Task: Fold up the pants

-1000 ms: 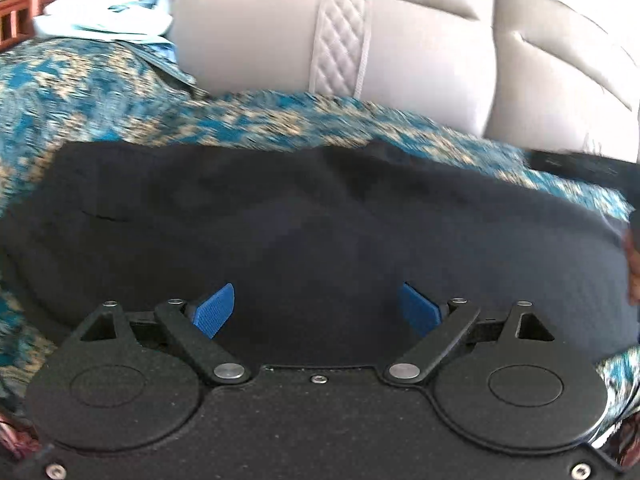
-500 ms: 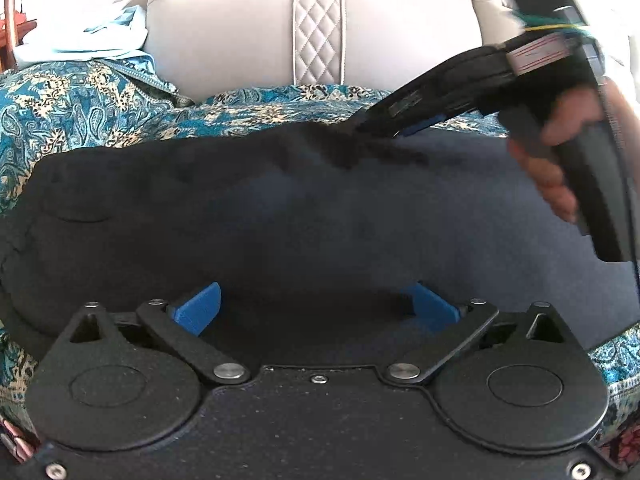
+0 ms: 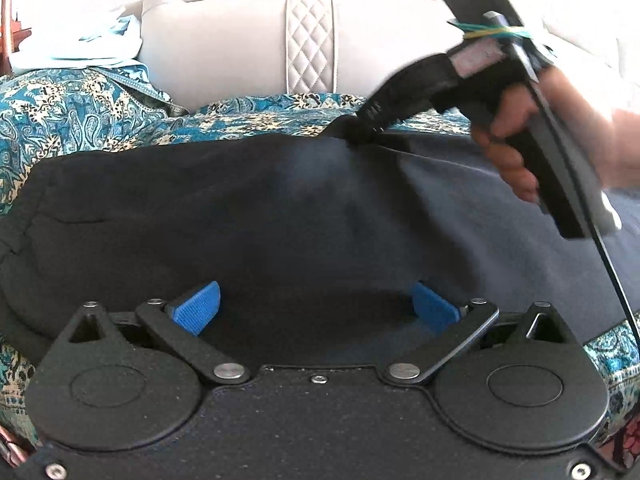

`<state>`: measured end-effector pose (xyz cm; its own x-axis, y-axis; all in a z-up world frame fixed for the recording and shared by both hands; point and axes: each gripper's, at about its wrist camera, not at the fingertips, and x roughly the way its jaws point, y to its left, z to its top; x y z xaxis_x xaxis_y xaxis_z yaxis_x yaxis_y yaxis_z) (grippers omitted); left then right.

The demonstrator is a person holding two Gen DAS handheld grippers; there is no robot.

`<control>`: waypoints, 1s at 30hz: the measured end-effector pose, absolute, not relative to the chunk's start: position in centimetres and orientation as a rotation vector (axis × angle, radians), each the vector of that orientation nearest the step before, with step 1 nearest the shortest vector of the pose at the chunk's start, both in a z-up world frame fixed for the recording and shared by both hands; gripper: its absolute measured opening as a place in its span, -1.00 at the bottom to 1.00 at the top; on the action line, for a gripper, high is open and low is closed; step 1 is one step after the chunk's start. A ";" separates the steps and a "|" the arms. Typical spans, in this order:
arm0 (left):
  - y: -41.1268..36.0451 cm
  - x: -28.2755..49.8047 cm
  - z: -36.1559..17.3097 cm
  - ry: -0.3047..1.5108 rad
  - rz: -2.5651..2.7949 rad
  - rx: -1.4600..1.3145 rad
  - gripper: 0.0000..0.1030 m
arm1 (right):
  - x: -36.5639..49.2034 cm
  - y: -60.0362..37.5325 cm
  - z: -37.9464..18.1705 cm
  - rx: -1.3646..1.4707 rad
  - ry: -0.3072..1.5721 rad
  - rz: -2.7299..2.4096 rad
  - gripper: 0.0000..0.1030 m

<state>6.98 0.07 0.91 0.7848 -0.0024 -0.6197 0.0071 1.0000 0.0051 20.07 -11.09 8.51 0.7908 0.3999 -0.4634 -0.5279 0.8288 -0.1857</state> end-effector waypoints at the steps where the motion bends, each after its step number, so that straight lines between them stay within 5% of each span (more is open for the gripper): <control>1: 0.1 6.9 0.9 0.668 -0.007 0.008 1.00 | 20.5 -11.1 8.8 -0.310 0.417 0.499 -0.91; 7: -0.1 7.0 1.0 0.667 -0.007 0.010 1.00 | 22.5 -12.5 11.6 -0.184 0.324 0.385 -0.88; 12: -0.1 7.0 0.9 0.663 -0.006 0.010 1.00 | 20.6 -14.9 12.3 -0.090 0.309 0.436 -0.60; 13: -0.1 7.0 0.9 0.662 -0.007 0.010 1.00 | 19.9 -15.1 11.8 -0.097 0.318 0.453 -0.28; 14: -0.1 7.0 0.9 0.662 -0.008 0.011 1.00 | 19.0 -15.3 11.2 -0.104 0.330 0.475 -0.22; 22: -0.2 7.5 1.2 0.697 -0.008 0.011 1.00 | 13.9 -18.8 6.1 -0.120 0.403 0.523 -0.09; 25: -0.3 8.6 2.0 0.768 0.001 0.010 0.99 | 13.7 -21.4 6.6 -0.076 0.396 0.452 0.14; 30: -0.7 10.2 4.5 0.746 -0.050 -0.066 0.40 | 14.1 -27.5 7.2 0.031 0.368 0.286 0.16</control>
<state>10.19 -0.75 4.48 0.7337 -0.0689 -0.6760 0.0223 0.9968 -0.0774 14.15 -27.48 7.19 0.8931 0.2816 -0.3507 -0.2703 0.9593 0.0820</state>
